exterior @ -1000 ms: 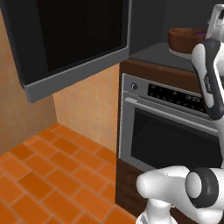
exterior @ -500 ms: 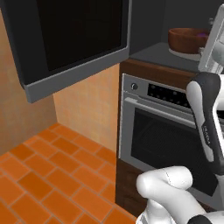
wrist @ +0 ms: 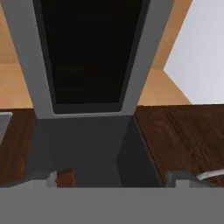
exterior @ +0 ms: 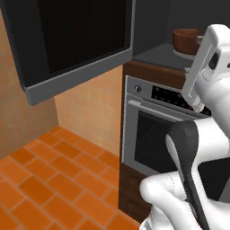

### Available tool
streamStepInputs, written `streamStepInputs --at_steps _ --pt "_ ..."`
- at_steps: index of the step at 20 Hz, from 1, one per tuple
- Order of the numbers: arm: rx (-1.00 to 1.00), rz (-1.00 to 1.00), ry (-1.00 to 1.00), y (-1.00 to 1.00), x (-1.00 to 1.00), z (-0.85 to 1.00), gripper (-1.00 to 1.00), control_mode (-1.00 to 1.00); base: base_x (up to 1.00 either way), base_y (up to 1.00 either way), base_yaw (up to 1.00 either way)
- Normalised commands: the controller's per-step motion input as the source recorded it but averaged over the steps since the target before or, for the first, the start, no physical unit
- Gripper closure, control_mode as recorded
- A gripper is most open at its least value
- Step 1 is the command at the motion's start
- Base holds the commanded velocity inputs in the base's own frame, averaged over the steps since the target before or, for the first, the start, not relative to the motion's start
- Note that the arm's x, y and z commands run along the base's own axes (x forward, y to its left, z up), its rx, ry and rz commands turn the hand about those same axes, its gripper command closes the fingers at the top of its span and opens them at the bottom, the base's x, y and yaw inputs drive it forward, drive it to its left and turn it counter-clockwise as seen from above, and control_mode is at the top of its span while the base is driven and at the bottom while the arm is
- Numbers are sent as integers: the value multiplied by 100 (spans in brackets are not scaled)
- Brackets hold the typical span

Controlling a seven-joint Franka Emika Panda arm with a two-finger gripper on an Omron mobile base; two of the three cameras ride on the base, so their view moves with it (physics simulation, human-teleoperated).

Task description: Pick the eggplant from the sink and place it in the bowl. Then pick the bowl and place it in the microwave. Then close the microwave door and press the start button.

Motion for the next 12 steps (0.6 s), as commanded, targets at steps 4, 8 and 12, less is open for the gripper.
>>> streamStepInputs --at_steps 4,8,12 --pt "1 -3 0 98 -91 -4 -100 -100 0 0 0" --pt "9 -6 -6 100 -66 -22 -100 -100 0 0 0" --pt "13 -12 0 98 -14 -62 -100 -100 0 0 0"
